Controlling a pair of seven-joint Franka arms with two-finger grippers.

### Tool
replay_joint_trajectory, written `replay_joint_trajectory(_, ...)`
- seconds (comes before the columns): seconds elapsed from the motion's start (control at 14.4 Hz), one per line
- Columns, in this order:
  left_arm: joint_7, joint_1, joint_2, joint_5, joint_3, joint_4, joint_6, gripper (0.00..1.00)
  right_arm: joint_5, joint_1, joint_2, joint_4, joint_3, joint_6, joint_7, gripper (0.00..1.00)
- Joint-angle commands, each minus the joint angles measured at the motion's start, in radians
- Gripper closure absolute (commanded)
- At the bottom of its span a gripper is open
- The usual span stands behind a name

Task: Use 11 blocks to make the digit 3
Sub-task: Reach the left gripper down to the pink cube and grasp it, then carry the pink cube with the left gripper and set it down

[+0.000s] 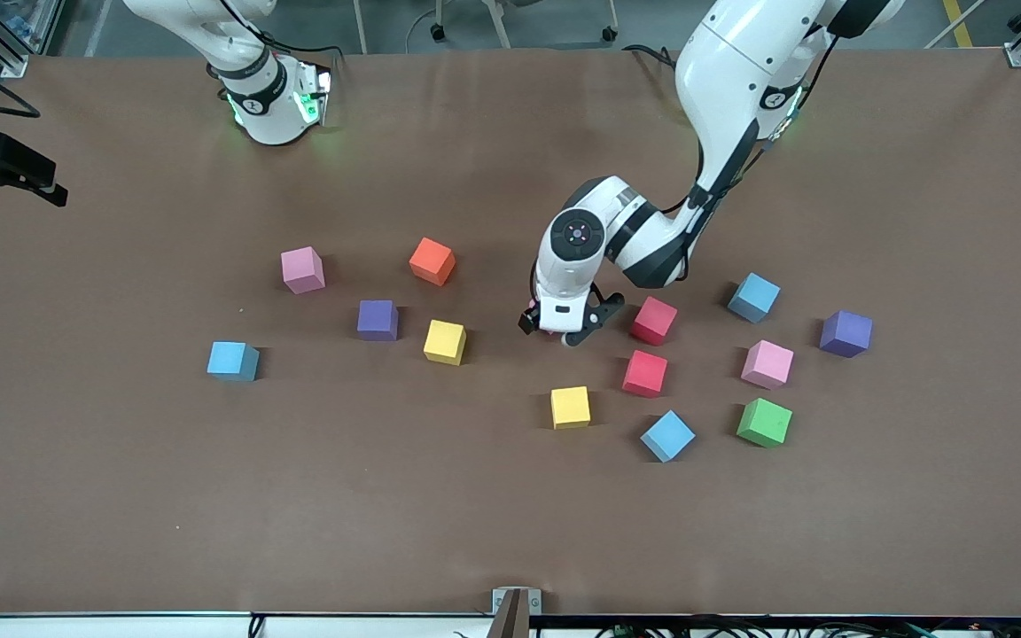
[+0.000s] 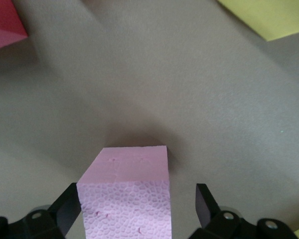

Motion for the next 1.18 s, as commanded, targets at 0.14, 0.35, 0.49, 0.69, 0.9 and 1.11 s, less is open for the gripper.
replay_joint_trajectory(0.14, -0.024, -0.004, 0.003, 0.022, 0.002, 0.009, 0.000, 0.19, -0.003, 0.006, -0.004, 0.004, 0.000, -0.002, 0.013, 0.00)
replay_joint_trajectory(0.35, 0.030, -0.004, -0.003, 0.027, 0.001, 0.007, 0.000, 0.74, -0.001, 0.005, -0.004, 0.006, 0.002, -0.002, 0.014, 0.00)
replay_joint_trajectory(0.49, 0.149, -0.016, -0.020, 0.030, -0.004, 0.004, -0.012, 0.88, -0.001, 0.006, -0.004, 0.006, 0.002, -0.002, 0.014, 0.00)
replay_joint_trajectory(0.69, 0.308, -0.036, -0.035, 0.031, -0.061, 0.004, -0.088, 0.88, -0.001, 0.005, -0.002, 0.004, 0.000, -0.002, 0.014, 0.00)
replay_joint_trajectory(0.9, 0.312, -0.088, -0.061, 0.076, -0.078, -0.014, -0.095, 0.88, -0.001, 0.005, -0.004, 0.004, 0.002, -0.002, 0.014, 0.00)
replay_joint_trajectory(1.11, 0.332, -0.094, -0.120, 0.128, -0.127, -0.121, -0.062, 0.88, -0.001, 0.005, -0.002, 0.004, 0.002, -0.003, 0.014, 0.00)
